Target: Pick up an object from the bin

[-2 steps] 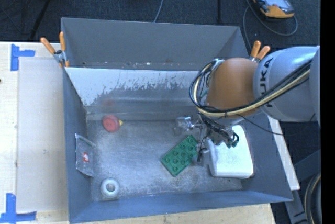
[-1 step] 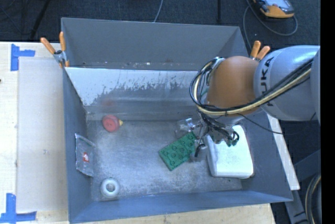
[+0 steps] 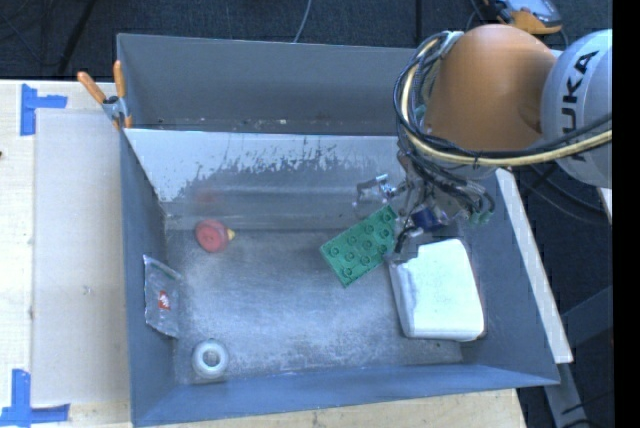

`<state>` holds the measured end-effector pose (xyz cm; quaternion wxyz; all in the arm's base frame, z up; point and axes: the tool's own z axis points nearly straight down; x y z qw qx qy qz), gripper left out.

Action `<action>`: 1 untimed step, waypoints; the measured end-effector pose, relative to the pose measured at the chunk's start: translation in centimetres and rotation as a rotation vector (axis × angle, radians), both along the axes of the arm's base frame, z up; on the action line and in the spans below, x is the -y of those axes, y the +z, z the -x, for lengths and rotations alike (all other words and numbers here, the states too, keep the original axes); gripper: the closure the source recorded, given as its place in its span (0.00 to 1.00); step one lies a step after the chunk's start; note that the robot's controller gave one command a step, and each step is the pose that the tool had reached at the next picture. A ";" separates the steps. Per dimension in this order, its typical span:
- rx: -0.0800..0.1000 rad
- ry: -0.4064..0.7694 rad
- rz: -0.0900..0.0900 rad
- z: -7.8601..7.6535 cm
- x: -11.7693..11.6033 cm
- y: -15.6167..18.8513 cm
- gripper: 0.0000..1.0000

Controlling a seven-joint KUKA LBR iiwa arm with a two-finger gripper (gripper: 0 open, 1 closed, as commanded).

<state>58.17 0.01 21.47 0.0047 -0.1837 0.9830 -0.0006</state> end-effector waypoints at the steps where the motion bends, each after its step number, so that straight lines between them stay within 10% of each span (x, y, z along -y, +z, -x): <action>1: -0.009 0.513 0.001 -3.5 -2.4 -5.0 1.00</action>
Offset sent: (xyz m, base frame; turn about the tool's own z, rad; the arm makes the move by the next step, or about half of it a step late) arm 0.0353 0.0221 -0.0476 -0.5118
